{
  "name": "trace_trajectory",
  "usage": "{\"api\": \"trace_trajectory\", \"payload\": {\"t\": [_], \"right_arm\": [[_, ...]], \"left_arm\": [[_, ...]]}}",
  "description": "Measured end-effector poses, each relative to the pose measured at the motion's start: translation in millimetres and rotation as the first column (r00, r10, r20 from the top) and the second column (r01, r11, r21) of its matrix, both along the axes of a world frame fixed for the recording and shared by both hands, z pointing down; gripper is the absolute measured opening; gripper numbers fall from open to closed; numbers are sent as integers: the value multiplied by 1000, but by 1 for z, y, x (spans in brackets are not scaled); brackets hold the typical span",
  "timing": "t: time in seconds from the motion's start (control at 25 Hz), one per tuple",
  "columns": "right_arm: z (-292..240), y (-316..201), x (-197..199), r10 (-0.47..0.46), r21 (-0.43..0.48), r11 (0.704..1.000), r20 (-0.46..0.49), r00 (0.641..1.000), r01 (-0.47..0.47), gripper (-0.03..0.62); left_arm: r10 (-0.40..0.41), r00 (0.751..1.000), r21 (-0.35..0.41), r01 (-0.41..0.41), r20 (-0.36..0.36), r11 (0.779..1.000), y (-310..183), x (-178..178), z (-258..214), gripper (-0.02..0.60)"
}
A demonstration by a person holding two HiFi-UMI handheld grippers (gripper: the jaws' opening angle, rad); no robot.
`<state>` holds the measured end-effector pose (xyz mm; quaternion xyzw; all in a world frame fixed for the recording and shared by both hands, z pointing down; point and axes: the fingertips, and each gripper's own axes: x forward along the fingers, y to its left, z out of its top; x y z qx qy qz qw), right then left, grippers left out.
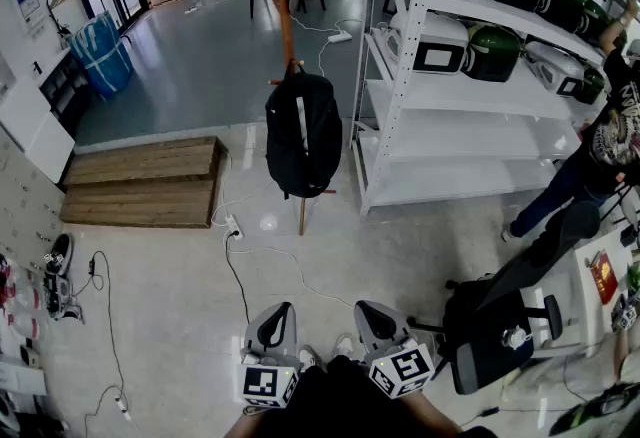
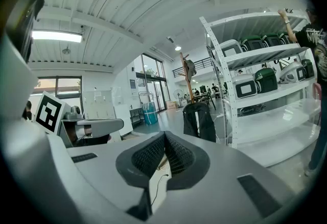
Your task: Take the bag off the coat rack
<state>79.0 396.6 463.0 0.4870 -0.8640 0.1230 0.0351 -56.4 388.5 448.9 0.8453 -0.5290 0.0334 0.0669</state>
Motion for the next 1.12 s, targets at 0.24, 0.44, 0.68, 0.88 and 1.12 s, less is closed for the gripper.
{"api": "trace_trajectory", "payload": {"t": [0.24,0.44,0.68,0.88,1.12], "right_arm": [[-1,-4,-1,1,0,1000,4,1000,-1,12],[-2,-5,-3,-2,4,1000,5,1000,2,12],[-2,-6,-1,-5,5,1000,17,1000,5,12],[-4,-9,4,-13,11,1000,26,1000,13,12],[-4,-17,19,-24,6,1000,34,999,24,12]], "left_arm": [[0,1000,5,0,0,1000,-6,-1,0,18],[5,1000,1,-5,-7,1000,-8,-2,0,18],[5,1000,1,-5,-10,1000,-10,3,2,18],[0,1000,-2,0,-8,1000,-12,8,2,18],[-14,1000,3,14,-1,1000,-21,21,-2,18]]}}
